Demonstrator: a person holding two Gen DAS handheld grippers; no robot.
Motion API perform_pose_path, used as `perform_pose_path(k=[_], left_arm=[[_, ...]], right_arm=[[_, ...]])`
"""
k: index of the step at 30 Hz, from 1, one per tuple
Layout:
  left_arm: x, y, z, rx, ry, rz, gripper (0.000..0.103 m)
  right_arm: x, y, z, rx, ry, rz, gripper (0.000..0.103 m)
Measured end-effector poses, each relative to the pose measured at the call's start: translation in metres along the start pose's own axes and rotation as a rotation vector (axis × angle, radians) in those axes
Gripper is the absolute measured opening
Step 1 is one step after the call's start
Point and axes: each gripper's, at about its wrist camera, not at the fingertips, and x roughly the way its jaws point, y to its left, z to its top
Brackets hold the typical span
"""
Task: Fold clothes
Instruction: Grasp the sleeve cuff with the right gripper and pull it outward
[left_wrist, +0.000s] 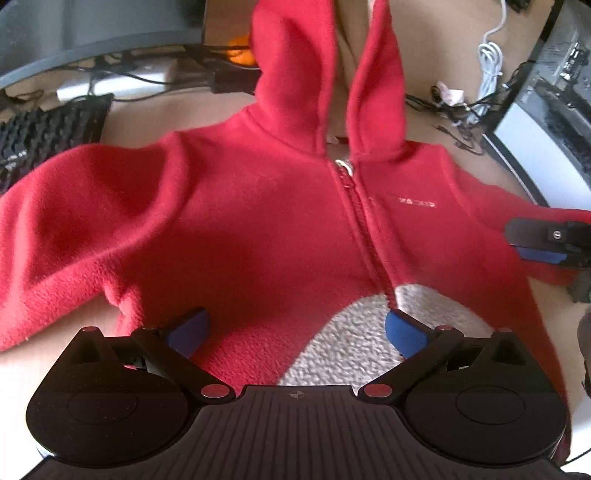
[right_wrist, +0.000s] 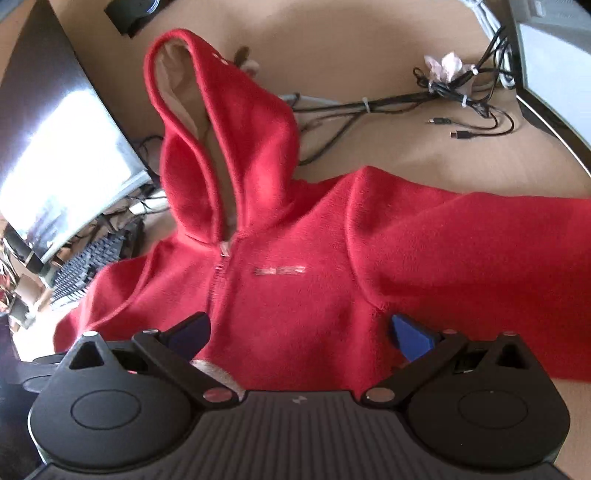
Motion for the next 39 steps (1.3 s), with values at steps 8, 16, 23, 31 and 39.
perform_pose_path(k=[8, 16, 23, 31, 39], left_arm=[[0.01, -0.027, -0.009, 0.082, 0.002, 0.142, 0.103], [0.008, -0.021, -0.007, 0.128, 0.044, 0.099, 0.103], [0.003, -0.015, -0.016, 0.163, 0.024, 0.078, 0.103], [-0.002, -0.017, -0.023, 0.156, -0.006, 0.099, 0.103], [-0.002, -0.02, -0.024, 0.143, -0.008, 0.117, 0.103]], right_arm=[[0.005, -0.022, -0.003, -0.006, 0.017, 0.08, 0.103], [0.005, -0.012, -0.014, -0.027, -0.012, 0.029, 0.103], [0.012, 0.015, -0.024, -0.117, -0.052, -0.115, 0.103], [-0.059, 0.009, -0.026, -0.057, -0.208, -0.321, 0.103], [-0.119, -0.04, -0.055, 0.124, -0.311, -0.607, 0.103]])
